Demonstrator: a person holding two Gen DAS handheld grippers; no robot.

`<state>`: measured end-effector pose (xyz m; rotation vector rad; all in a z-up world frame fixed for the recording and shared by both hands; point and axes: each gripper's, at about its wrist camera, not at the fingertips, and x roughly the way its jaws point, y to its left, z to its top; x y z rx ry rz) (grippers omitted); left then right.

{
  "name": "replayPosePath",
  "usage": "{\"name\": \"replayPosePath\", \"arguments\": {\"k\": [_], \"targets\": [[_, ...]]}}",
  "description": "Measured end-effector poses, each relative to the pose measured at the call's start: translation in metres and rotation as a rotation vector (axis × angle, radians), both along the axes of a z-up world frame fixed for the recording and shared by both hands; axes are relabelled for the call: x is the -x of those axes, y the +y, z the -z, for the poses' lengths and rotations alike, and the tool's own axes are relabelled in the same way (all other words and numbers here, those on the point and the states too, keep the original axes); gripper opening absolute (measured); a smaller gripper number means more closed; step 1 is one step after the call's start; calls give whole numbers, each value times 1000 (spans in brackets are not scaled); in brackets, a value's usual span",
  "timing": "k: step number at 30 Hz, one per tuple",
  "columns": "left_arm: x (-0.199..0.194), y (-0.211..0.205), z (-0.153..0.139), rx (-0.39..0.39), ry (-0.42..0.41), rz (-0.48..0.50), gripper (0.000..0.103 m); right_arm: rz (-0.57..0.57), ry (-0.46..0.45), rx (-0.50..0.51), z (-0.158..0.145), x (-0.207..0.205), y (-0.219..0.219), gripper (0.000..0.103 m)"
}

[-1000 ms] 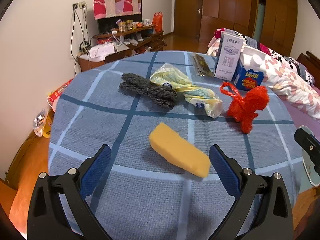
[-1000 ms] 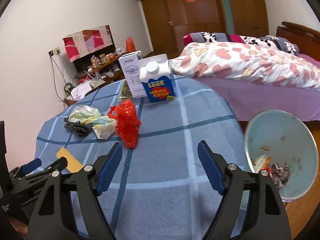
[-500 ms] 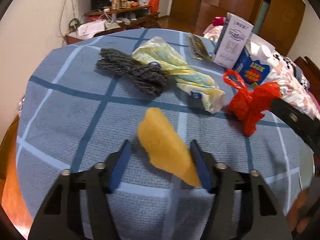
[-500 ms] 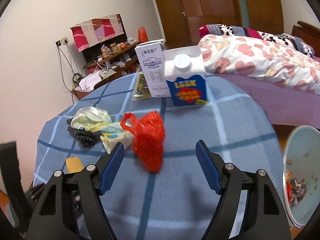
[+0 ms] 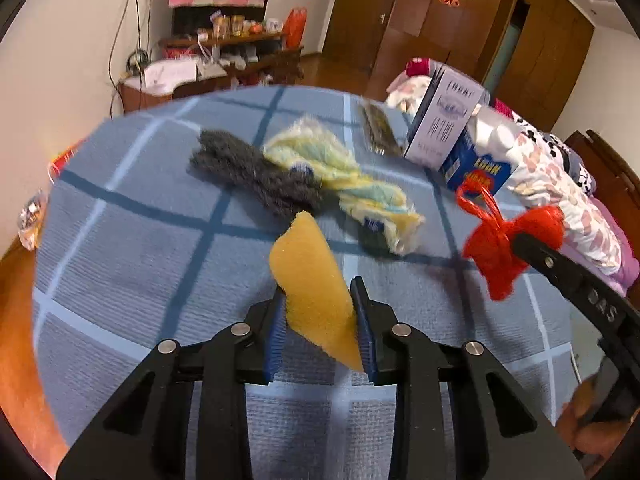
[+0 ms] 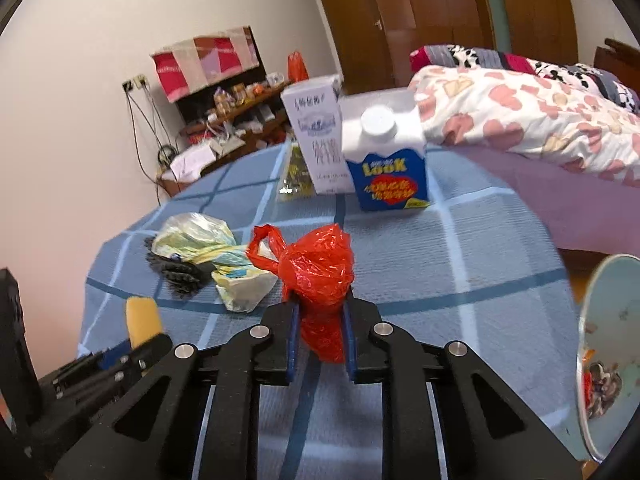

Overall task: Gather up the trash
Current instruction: 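Grasp the yellow sponge with the left tool while the right tool grasps the red plastic bag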

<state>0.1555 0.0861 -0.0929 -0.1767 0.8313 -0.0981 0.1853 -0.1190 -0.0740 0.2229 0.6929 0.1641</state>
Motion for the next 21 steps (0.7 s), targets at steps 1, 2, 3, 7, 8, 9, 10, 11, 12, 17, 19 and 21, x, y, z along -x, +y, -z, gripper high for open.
{"name": "replayPosePath", "arguments": {"k": [1, 2, 3, 7, 8, 9, 10, 11, 12, 17, 19, 21], "targets": [[2, 0, -3, -7, -10, -1, 30, 3, -12, -4, -3, 7, -2, 18], [5, -3, -8, -20, -24, -1, 30, 7, -23, -9, -6, 12, -5, 18], [7, -6, -12, -37, -38, 2, 30, 11, -32, -13, -8, 17, -7, 17], [19, -24, -29, -94, -90, 33, 30, 34, -74, -12, -19, 40, -15, 17], [21, -27, -32, -98, -97, 37, 30, 38, -80, -10, -21, 45, -17, 17], [24, -30, -35, -106, -105, 40, 30, 41, -83, -10, -23, 49, -19, 17], [27, -34, -38, -117, -117, 45, 30, 49, -88, -12, -24, 54, -22, 17], [30, -38, -41, -127, -127, 51, 30, 58, -93, -14, -26, 59, -25, 17], [33, -42, -45, -134, -136, 56, 30, 65, -97, -17, -27, 64, -28, 17], [50, -55, -55, -158, -165, 78, 30, 88, -110, -21, -33, 85, -40, 17], [55, -60, -58, -163, -172, 88, 30, 97, -117, -22, -35, 94, -44, 17], [60, -65, -61, -168, -180, 99, 30, 103, -122, -23, -36, 101, -47, 17]]}}
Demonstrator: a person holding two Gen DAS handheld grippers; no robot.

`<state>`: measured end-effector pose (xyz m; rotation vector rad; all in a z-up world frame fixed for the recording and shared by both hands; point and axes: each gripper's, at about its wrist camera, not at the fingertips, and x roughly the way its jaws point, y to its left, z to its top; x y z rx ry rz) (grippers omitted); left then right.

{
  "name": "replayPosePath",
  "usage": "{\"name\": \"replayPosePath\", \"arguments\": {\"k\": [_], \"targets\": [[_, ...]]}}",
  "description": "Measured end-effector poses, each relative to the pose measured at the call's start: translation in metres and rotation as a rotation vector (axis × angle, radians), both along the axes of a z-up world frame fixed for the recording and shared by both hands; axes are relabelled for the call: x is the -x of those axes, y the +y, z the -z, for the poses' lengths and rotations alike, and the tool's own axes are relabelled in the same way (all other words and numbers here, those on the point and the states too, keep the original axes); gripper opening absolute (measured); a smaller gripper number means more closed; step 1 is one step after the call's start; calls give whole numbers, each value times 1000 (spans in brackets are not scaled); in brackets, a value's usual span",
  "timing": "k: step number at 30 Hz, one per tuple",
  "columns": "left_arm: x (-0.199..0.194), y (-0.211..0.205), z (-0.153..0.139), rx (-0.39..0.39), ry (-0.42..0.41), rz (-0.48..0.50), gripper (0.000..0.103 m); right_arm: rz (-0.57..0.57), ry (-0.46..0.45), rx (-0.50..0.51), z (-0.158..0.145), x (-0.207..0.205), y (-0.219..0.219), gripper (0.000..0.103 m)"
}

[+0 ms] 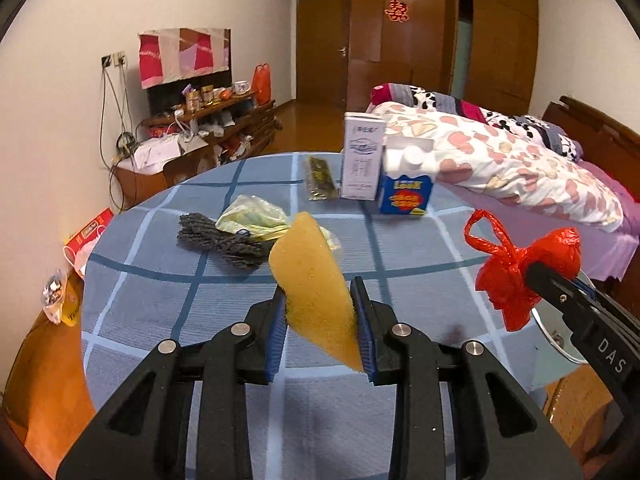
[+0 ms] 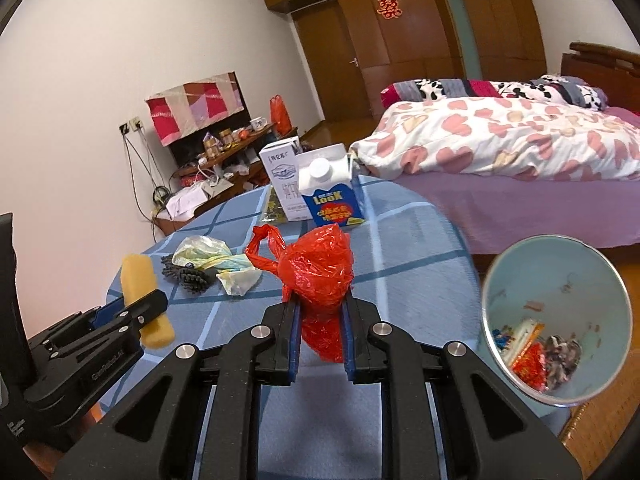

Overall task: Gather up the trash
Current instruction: 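Grasp the yellow sponge with the left tool while the right tool grasps the red plastic bag, then carry the yellow sponge with the left tool while the right tool carries the red bag over the bucket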

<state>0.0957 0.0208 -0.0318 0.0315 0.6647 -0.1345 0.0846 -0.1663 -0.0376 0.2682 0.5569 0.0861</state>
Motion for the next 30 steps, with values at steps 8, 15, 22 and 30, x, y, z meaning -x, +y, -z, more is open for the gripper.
{"name": "replayPosePath", "arguments": {"k": [8, 15, 22, 30], "targets": [[19, -22, -11, -18, -30, 43, 30, 24, -29, -7, -9, 28, -13, 17], [31, -41, -14, -28, -42, 87, 30, 46, -38, -11, -13, 44, -24, 17], [42, -59, -19, -38, -56, 126, 30, 81, -47, -21, -14, 60, -38, 17], [54, -78, -24, -54, -71, 169, 30, 117, -52, -22, -13, 78, -51, 17]]}}
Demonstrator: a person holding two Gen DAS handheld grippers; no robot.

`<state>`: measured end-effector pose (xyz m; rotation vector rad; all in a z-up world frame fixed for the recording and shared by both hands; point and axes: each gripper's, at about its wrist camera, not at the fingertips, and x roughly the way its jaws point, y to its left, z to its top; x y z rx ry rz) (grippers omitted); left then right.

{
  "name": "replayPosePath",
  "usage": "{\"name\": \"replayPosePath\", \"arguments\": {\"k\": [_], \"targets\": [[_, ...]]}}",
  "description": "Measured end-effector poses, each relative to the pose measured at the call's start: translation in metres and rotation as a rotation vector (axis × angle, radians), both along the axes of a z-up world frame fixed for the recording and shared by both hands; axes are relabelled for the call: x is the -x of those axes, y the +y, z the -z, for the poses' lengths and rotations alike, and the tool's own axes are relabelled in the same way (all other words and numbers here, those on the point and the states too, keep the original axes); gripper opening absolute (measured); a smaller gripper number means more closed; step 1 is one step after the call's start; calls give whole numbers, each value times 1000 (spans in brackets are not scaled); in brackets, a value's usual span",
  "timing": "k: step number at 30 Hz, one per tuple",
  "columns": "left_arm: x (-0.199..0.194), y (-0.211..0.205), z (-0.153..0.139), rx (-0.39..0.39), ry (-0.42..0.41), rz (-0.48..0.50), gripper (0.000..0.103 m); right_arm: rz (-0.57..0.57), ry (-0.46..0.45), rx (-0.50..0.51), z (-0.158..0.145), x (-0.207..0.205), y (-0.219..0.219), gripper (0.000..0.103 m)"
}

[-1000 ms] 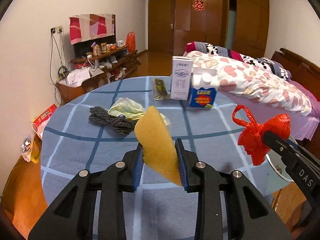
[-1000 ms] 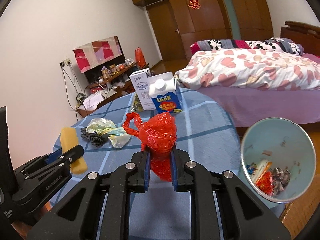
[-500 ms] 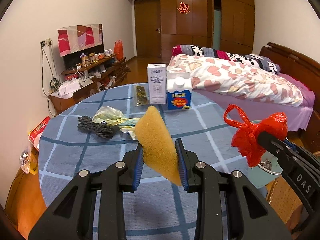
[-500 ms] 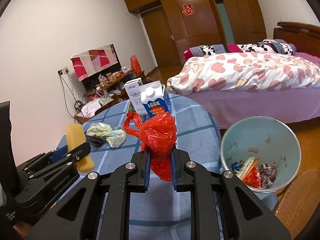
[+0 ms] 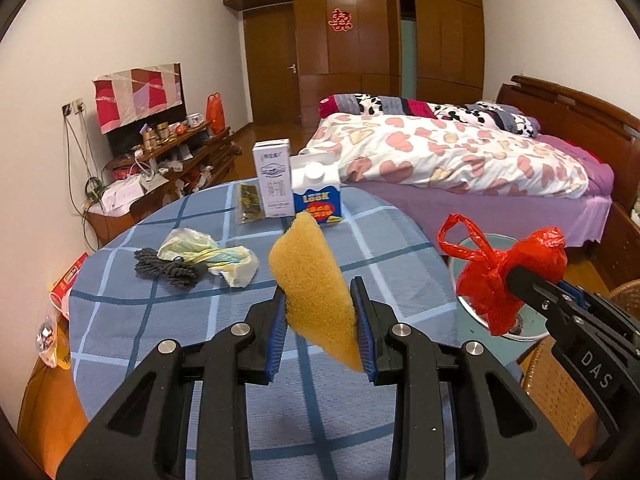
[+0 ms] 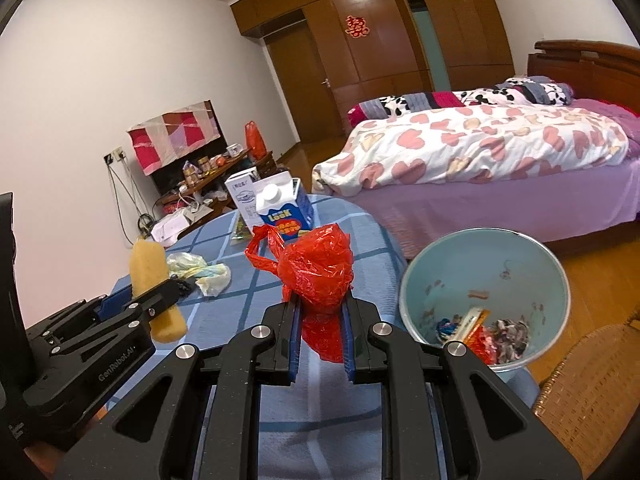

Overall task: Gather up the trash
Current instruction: 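Carry the yellow sponge with the left tool while the right tool carries the red bag over the bucket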

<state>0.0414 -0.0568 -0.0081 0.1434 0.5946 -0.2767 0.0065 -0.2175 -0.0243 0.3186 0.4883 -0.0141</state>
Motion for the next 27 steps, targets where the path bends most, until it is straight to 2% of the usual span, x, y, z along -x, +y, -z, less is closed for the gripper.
{"name": "replayPosePath", "arguments": {"k": [27], "targets": [[19, -62, -7, -20, -14, 130, 30, 152, -4, -23, 3, 34, -55, 17]]}}
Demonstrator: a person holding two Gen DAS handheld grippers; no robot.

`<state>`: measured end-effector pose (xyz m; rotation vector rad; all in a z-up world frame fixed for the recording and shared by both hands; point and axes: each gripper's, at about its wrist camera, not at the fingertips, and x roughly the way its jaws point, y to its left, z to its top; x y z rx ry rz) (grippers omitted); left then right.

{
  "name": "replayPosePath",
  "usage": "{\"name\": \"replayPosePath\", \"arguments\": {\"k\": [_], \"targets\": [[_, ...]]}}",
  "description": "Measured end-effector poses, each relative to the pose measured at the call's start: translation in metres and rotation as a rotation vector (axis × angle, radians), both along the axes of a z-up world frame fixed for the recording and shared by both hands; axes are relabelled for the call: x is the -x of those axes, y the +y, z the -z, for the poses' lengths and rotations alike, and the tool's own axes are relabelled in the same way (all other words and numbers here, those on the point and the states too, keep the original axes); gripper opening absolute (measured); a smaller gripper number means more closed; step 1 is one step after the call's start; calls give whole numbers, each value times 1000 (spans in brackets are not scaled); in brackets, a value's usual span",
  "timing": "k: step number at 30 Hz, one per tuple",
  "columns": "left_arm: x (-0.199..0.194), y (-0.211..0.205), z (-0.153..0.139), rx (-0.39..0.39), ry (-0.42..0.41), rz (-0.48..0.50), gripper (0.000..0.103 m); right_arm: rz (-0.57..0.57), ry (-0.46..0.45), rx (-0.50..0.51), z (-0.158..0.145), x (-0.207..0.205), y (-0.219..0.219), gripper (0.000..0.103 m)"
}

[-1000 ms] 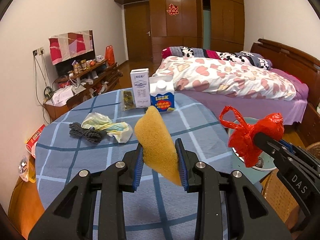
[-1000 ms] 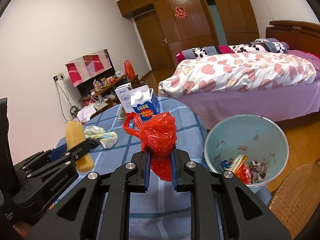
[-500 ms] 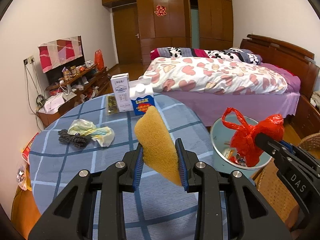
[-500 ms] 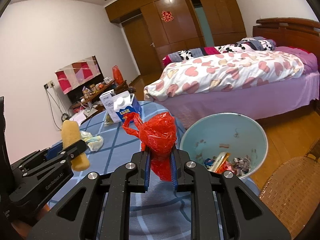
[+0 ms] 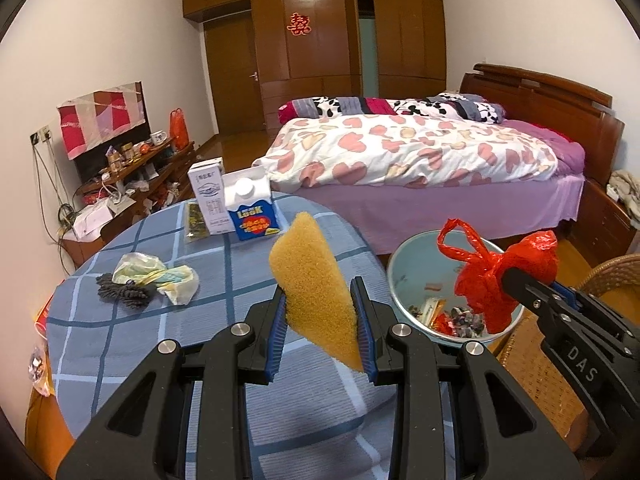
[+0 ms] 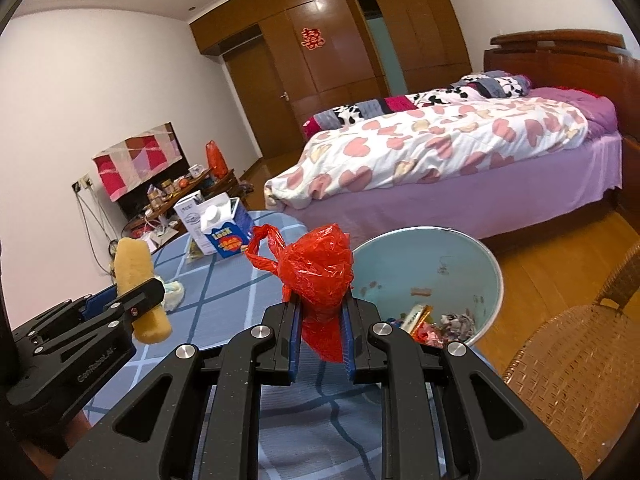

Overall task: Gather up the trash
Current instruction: 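Carry the yellow sponge with the left tool while the right tool carries the red bag over the bucket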

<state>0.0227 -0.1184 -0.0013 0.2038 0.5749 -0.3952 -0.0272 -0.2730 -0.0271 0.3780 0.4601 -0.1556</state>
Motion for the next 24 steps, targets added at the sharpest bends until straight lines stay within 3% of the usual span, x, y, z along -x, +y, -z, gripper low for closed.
{"name": "replayPosePath", "arguments": {"k": [24], "targets": [[-2, -53, -1, -2, -7, 103, 30, 114, -7, -11, 1, 6, -41, 17]]}}
